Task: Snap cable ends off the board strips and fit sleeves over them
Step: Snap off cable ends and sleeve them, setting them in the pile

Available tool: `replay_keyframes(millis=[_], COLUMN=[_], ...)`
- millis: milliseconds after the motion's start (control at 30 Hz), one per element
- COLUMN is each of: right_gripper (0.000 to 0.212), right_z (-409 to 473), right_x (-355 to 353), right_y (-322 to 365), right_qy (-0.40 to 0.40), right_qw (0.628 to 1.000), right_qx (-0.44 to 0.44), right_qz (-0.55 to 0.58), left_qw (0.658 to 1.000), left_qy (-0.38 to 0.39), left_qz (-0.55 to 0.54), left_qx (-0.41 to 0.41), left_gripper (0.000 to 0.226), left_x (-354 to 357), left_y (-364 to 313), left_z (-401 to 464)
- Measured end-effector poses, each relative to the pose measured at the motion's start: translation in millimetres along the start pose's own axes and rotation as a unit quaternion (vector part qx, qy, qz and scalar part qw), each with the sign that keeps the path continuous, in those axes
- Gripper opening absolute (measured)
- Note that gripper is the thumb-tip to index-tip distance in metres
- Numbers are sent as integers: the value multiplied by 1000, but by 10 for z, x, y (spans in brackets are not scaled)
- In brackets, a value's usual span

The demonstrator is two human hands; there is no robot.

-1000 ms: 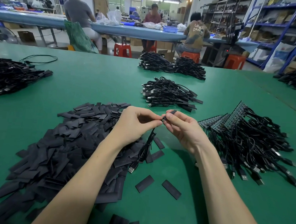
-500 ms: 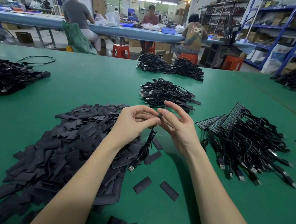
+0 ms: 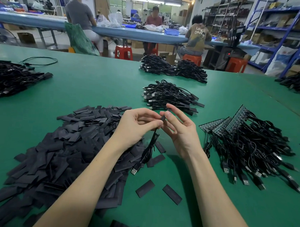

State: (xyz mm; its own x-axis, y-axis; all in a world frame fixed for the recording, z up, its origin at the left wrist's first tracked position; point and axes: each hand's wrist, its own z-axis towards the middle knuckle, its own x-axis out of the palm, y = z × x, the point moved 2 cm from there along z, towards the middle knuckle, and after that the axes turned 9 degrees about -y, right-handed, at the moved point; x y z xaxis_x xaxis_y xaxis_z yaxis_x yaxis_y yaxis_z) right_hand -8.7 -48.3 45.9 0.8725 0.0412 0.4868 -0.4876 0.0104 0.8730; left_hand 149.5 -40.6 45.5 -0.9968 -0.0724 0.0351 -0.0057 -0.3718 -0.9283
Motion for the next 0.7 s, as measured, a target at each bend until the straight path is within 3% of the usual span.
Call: replay_keyframes(millis=[467, 567, 700], right_gripper=[31, 34, 33], right_z=[20, 55, 94], right_x=[-47, -104, -245], right_y=[22, 76, 174], right_qy=[-21, -65, -110], right_qw=[1000, 997, 991], right_qx=[-3, 11, 8], right_qz=[-15, 32, 78], left_qw=[999, 993, 967], left_qy=[21, 46, 136], left_qz=[25, 101, 189], left_qx=[-11, -44, -107], left_gripper=[15, 29, 40], left_x=[18, 58, 107], left_y=[30, 1, 10], left_z=[26, 38, -34])
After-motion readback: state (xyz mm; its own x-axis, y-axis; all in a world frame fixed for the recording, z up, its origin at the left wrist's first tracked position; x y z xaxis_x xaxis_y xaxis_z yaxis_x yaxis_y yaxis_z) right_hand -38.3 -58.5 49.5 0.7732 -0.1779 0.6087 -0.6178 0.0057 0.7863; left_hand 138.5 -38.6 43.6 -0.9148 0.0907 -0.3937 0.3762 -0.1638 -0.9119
